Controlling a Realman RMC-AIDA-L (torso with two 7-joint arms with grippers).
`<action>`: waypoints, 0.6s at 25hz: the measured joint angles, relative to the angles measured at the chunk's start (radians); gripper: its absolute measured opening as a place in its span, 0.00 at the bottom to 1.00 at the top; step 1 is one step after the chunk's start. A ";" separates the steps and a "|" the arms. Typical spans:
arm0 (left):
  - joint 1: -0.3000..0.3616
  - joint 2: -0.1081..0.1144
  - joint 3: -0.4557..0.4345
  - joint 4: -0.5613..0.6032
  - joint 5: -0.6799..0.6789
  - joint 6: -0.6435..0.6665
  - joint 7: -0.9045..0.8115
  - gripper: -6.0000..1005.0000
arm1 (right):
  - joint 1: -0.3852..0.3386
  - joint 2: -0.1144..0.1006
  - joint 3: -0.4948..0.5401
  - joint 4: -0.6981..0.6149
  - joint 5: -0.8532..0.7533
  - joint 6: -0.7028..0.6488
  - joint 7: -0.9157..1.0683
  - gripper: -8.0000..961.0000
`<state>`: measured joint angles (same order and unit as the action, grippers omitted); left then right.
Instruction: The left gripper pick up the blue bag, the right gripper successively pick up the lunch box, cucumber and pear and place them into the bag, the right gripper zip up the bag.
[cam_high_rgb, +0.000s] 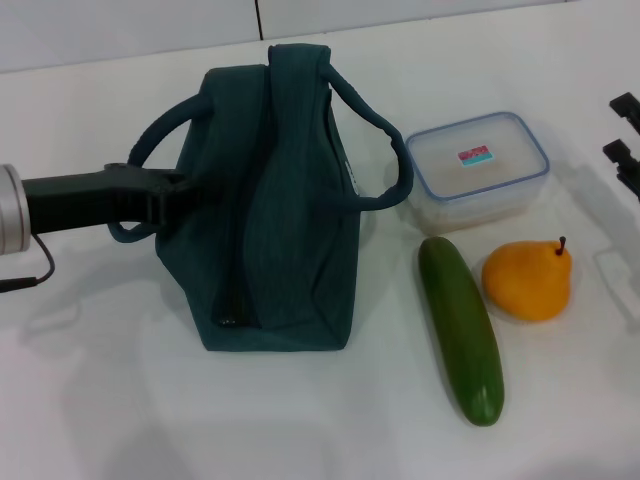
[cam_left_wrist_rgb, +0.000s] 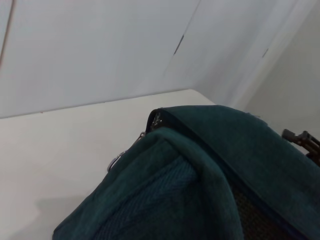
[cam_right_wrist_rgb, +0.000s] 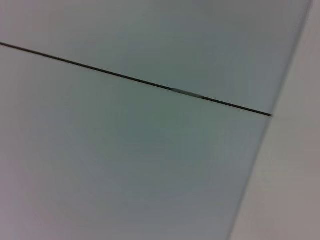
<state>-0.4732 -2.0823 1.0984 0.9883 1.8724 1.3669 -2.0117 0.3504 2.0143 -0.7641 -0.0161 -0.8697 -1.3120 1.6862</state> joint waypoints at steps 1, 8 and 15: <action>0.000 0.000 0.000 0.000 0.001 0.000 0.000 0.07 | 0.008 0.000 -0.002 0.001 -0.002 0.021 0.014 0.86; -0.006 0.001 0.000 -0.001 0.017 0.001 0.007 0.07 | 0.050 0.005 -0.062 0.003 -0.005 0.090 0.086 0.85; -0.009 0.000 0.000 -0.002 0.014 0.001 0.018 0.07 | 0.078 0.010 -0.076 0.003 -0.005 0.089 0.122 0.83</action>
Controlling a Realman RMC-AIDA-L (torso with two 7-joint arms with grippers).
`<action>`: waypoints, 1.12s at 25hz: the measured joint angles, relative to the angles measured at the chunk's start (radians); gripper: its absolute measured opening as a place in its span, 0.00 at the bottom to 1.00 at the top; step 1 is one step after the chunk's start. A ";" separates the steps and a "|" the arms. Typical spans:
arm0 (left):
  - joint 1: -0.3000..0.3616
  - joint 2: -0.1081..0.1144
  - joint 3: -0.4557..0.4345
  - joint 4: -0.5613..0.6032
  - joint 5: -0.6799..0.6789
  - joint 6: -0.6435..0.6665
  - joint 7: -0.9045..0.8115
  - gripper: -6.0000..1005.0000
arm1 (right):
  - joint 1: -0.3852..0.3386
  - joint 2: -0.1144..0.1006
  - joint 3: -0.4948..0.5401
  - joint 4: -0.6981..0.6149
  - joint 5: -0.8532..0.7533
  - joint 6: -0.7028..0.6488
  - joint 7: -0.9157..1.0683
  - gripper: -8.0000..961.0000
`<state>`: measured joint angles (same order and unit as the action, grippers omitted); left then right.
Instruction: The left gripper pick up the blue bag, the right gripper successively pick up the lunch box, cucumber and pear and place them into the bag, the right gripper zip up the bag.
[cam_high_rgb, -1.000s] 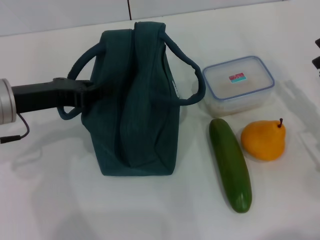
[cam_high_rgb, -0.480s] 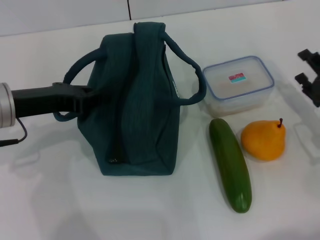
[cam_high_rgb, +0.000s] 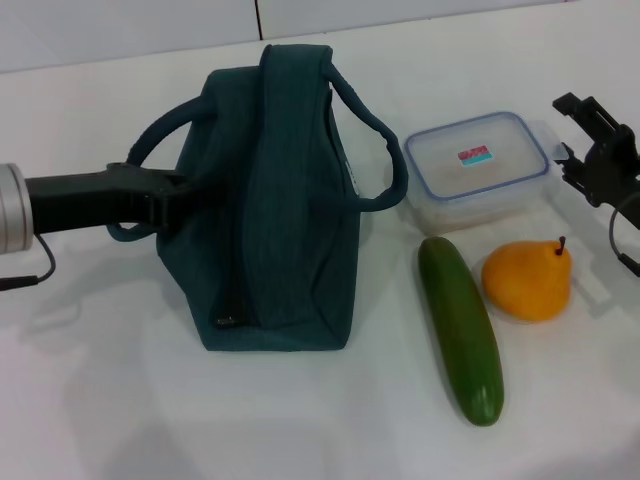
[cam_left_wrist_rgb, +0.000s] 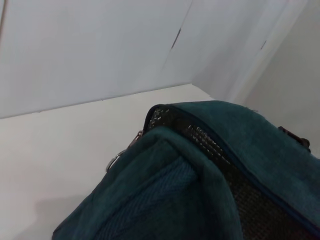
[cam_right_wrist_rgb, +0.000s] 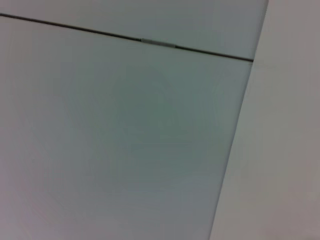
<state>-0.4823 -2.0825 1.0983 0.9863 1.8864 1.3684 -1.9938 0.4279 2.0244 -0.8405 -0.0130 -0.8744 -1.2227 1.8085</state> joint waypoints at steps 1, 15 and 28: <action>0.000 0.000 0.000 0.000 -0.001 0.000 0.000 0.07 | 0.003 0.000 -0.004 0.000 0.000 0.002 0.004 0.82; -0.007 -0.002 -0.005 -0.010 -0.006 -0.001 0.000 0.07 | 0.045 0.001 -0.055 0.002 0.000 0.002 0.024 0.77; -0.013 -0.002 -0.004 -0.045 -0.008 -0.007 0.005 0.07 | 0.040 0.000 -0.060 -0.002 0.006 0.004 0.003 0.65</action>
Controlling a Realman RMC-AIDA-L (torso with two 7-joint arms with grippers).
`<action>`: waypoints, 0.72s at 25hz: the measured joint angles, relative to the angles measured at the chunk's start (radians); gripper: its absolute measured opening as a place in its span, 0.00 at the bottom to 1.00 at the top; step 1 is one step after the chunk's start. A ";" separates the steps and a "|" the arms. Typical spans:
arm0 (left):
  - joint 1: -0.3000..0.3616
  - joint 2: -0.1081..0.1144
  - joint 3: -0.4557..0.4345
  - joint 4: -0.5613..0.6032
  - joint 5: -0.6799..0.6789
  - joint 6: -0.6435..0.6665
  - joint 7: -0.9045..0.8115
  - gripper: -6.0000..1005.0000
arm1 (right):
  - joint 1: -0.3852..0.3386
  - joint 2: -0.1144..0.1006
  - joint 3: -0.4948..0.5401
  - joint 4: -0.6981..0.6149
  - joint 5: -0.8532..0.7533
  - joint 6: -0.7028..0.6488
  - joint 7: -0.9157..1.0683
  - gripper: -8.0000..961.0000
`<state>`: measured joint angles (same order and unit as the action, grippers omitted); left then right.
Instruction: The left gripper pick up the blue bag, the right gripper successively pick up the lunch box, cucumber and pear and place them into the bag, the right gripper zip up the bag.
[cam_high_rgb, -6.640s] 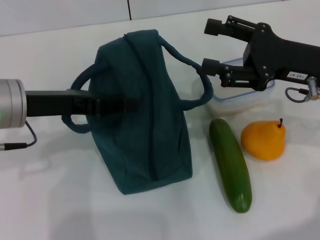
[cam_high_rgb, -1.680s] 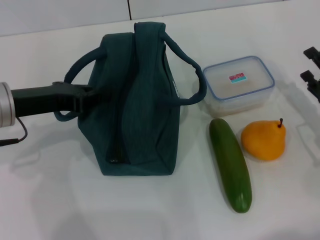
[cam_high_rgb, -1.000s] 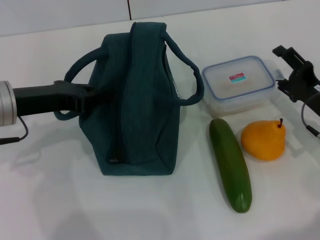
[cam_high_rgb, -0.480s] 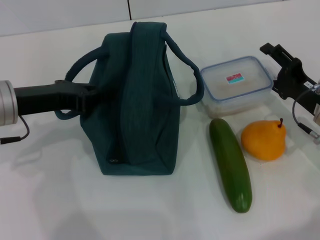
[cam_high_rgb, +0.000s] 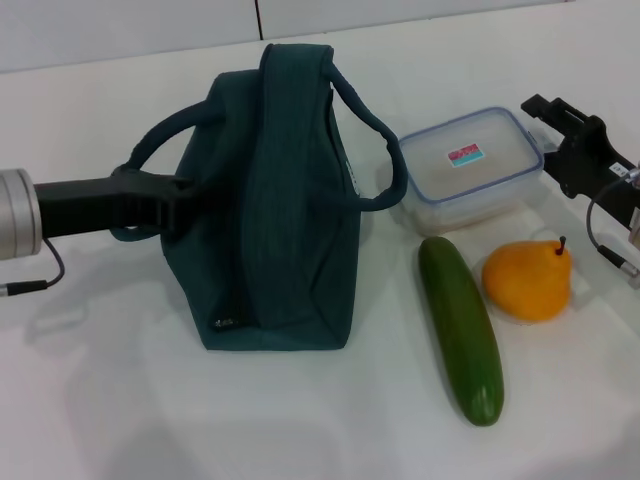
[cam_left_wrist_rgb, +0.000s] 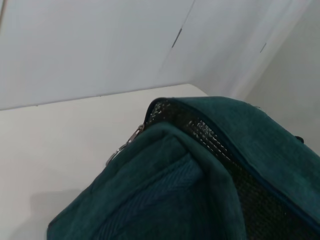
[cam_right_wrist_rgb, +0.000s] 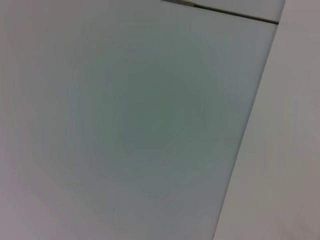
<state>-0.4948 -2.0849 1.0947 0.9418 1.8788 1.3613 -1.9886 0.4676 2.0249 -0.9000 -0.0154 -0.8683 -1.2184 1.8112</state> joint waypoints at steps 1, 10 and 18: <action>0.000 0.000 0.001 -0.001 0.000 0.000 0.000 0.07 | 0.001 0.000 0.000 0.000 0.001 0.001 0.000 0.63; 0.007 -0.001 -0.002 -0.012 0.000 0.000 0.001 0.07 | 0.012 0.002 -0.001 0.000 0.002 0.005 0.000 0.37; 0.007 -0.001 0.003 -0.012 0.000 0.005 0.009 0.07 | 0.006 -0.003 -0.013 -0.017 -0.005 0.003 -0.004 0.13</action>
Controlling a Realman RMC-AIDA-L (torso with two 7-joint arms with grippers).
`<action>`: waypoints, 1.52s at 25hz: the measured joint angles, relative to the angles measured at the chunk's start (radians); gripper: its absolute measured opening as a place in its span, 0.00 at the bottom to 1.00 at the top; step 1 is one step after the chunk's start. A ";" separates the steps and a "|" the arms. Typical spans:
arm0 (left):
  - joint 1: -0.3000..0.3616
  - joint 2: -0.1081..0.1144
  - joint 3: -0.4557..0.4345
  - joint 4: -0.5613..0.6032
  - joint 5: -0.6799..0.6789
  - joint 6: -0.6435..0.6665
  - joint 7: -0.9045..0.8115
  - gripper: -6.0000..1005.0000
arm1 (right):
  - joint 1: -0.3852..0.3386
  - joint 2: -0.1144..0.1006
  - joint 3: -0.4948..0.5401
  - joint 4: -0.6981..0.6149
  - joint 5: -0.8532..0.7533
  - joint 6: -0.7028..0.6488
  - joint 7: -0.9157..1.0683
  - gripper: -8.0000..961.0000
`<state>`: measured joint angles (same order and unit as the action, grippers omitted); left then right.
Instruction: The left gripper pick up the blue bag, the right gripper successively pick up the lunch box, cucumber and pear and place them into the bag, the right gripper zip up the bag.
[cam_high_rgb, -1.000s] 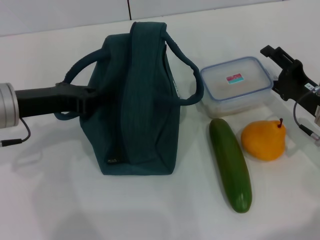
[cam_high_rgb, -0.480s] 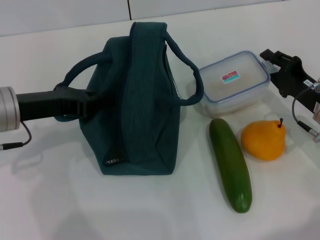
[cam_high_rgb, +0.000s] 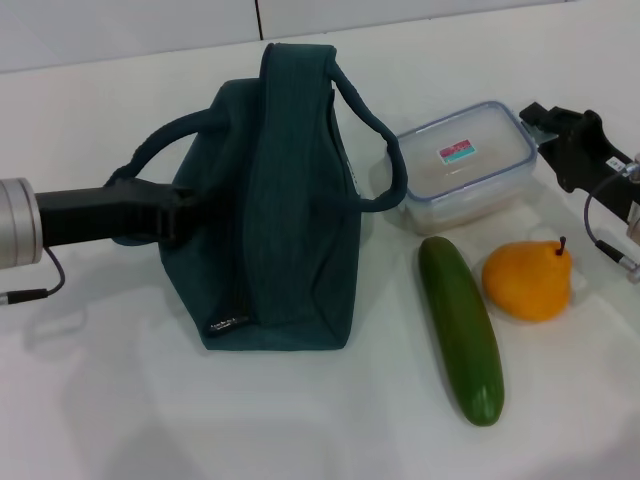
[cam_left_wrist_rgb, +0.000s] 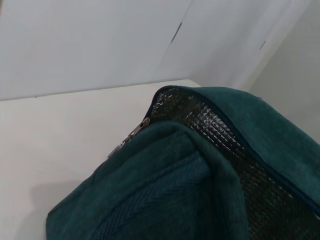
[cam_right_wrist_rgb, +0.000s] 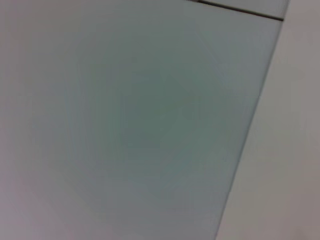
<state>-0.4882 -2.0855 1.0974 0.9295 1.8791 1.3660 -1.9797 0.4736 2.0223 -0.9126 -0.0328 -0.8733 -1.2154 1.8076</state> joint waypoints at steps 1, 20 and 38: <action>0.000 -0.001 0.000 0.000 -0.001 0.000 0.005 0.07 | -0.002 -0.002 -0.005 -0.007 -0.001 -0.003 -0.003 0.13; 0.026 0.004 -0.014 0.007 -0.114 0.076 0.075 0.07 | -0.058 -0.013 0.001 -0.164 0.034 -0.395 -0.212 0.11; -0.021 0.001 -0.016 -0.015 -0.155 0.124 0.036 0.07 | 0.226 0.001 -0.087 -0.258 0.060 -0.528 -0.052 0.12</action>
<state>-0.5095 -2.0846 1.0813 0.9147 1.7239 1.4898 -1.9442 0.6998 2.0231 -0.9993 -0.2904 -0.8137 -1.7434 1.7556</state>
